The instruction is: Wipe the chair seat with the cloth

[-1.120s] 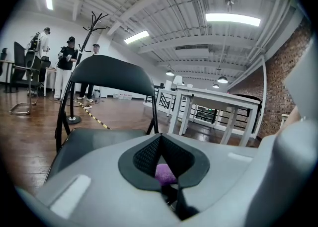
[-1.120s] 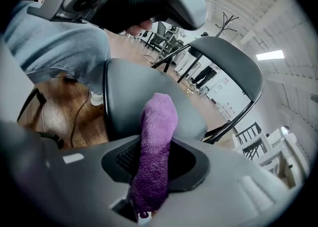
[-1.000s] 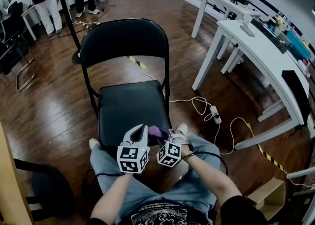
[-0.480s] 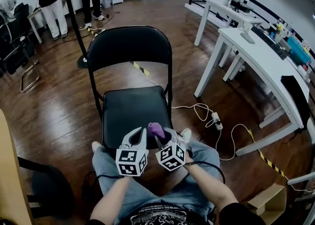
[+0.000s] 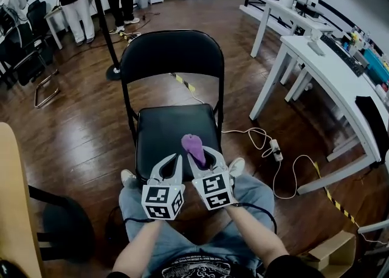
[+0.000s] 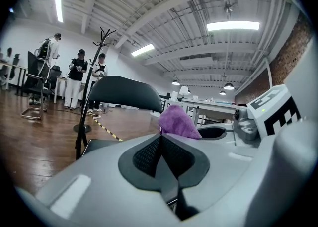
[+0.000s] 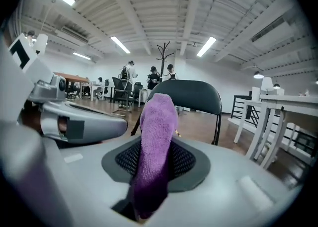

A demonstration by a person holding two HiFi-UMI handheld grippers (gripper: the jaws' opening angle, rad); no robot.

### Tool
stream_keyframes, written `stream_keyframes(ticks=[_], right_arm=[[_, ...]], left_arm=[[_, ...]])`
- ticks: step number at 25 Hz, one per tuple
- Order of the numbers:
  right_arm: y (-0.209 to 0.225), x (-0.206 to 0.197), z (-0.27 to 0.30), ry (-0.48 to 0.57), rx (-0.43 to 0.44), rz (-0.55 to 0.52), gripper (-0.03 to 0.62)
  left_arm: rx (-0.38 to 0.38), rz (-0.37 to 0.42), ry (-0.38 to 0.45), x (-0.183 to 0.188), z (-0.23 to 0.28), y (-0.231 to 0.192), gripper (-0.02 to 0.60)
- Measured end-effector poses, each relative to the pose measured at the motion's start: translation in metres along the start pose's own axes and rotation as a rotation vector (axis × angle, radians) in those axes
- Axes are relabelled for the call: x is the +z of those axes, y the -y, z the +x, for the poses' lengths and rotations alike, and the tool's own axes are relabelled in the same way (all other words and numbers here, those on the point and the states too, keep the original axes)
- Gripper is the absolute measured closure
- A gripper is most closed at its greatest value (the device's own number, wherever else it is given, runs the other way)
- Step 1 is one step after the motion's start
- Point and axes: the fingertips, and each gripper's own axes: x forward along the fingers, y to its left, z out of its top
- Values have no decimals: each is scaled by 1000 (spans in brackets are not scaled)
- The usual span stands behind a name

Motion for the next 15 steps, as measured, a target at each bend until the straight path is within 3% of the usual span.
stream_keyframes(ticks=[6, 15], right_arm=[[-25, 25, -16, 107, 18, 97, 482], [-62, 22, -48, 125, 44, 154, 482]], left_arm=[[31, -6, 39, 8, -30, -3, 577], [59, 5, 66, 8, -73, 5, 577]])
